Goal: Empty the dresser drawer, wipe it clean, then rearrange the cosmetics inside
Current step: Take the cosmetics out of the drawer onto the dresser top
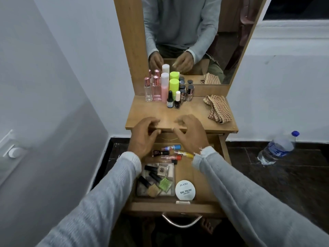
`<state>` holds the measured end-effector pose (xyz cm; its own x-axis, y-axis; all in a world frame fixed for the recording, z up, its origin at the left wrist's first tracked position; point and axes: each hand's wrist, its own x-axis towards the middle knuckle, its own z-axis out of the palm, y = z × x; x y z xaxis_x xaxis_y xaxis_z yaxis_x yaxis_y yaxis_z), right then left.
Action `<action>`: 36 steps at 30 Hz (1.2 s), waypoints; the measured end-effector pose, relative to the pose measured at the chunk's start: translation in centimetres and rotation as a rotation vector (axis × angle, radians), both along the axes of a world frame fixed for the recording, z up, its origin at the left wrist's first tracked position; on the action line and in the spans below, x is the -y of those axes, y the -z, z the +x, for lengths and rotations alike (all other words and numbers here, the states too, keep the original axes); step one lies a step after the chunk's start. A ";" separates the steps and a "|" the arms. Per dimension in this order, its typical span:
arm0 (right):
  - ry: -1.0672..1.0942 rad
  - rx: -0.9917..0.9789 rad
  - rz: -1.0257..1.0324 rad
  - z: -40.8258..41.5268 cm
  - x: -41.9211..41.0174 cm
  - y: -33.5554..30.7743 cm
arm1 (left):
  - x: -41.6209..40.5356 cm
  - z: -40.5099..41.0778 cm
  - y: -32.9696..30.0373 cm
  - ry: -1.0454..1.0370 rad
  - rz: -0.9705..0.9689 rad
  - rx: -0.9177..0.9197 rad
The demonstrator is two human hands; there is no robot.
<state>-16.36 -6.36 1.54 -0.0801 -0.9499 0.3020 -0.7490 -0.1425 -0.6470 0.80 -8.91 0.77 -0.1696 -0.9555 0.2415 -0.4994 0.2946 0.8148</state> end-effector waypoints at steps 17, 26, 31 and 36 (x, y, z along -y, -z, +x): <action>-0.283 -0.415 0.553 2.9 -4.3 4.6 | -6.8 3.7 2.2 0.046 0.045 0.398; -0.171 -0.206 0.586 1.6 -4.5 5.4 | -7.1 2.5 3.2 0.366 0.023 0.961; -0.069 0.157 0.568 0.2 -5.3 5.9 | -6.6 2.1 3.3 0.407 0.019 1.029; -0.076 0.451 0.456 -2.2 -5.5 4.1 | -5.6 2.0 2.2 0.444 0.108 0.960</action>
